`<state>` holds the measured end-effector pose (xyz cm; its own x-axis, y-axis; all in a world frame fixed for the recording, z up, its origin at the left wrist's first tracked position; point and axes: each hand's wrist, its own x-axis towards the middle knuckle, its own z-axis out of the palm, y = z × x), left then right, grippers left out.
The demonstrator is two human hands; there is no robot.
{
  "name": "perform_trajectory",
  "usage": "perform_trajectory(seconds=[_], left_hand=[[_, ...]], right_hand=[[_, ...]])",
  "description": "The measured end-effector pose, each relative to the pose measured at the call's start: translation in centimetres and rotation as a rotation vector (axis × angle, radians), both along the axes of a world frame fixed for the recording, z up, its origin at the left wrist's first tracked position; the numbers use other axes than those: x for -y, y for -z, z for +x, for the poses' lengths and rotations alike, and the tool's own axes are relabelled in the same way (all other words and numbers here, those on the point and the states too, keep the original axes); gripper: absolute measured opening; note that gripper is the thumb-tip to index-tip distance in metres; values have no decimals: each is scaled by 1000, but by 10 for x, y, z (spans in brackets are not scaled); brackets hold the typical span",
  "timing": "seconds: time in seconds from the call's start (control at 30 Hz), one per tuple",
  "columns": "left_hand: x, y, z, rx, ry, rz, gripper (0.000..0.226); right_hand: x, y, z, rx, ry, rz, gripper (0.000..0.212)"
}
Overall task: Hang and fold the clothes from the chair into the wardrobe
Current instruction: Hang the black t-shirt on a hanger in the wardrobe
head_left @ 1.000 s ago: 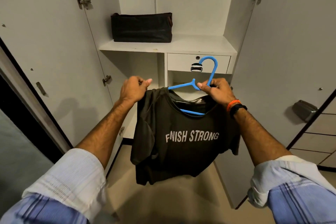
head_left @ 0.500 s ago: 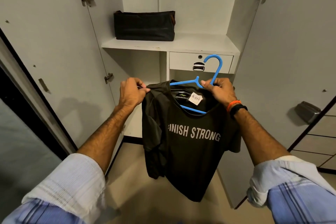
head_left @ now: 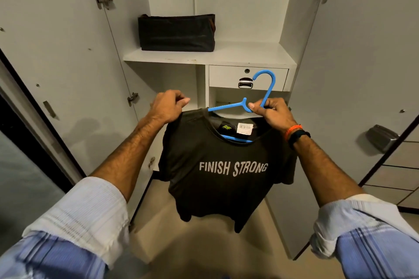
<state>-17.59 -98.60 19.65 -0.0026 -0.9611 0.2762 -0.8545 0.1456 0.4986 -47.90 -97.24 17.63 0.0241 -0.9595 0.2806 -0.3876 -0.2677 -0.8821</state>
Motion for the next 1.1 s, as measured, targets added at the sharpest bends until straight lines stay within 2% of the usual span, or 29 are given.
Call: perform_trajectory(seconds=[0.1,0.2,0.4,0.53,0.63,0.73,0.77,0.97,1.1], left_hand=[[-8,-7,-6,-120,218,130,28],[-10,-8,-13,-134,270,185,22],[-7,5,-12,-228,162,44,21],[-10,-1,-17,-235,52,-152,15],[-9,-12,-21,-164,58,-184,18],[-5,-13,-26,59,110,3,26],[-5,-12,-26,70,104,40,29],[-9,-13,-11,-217,-19,-47,31],[-18,-9,6,-308,-15,31,32]], right_hand=[[4,1,2,6,35,5,16],[5,1,7,-1,34,14,14],[2,-2,12,-17,29,10,14],[0,-1,10,-225,-75,14,25],[-5,-1,14,-222,-182,34,22],[-5,-2,19,-74,-172,-12,17],[-5,-3,20,-34,-144,-11,15],[0,2,17,47,38,-6,21],[3,9,14,55,93,12,17]])
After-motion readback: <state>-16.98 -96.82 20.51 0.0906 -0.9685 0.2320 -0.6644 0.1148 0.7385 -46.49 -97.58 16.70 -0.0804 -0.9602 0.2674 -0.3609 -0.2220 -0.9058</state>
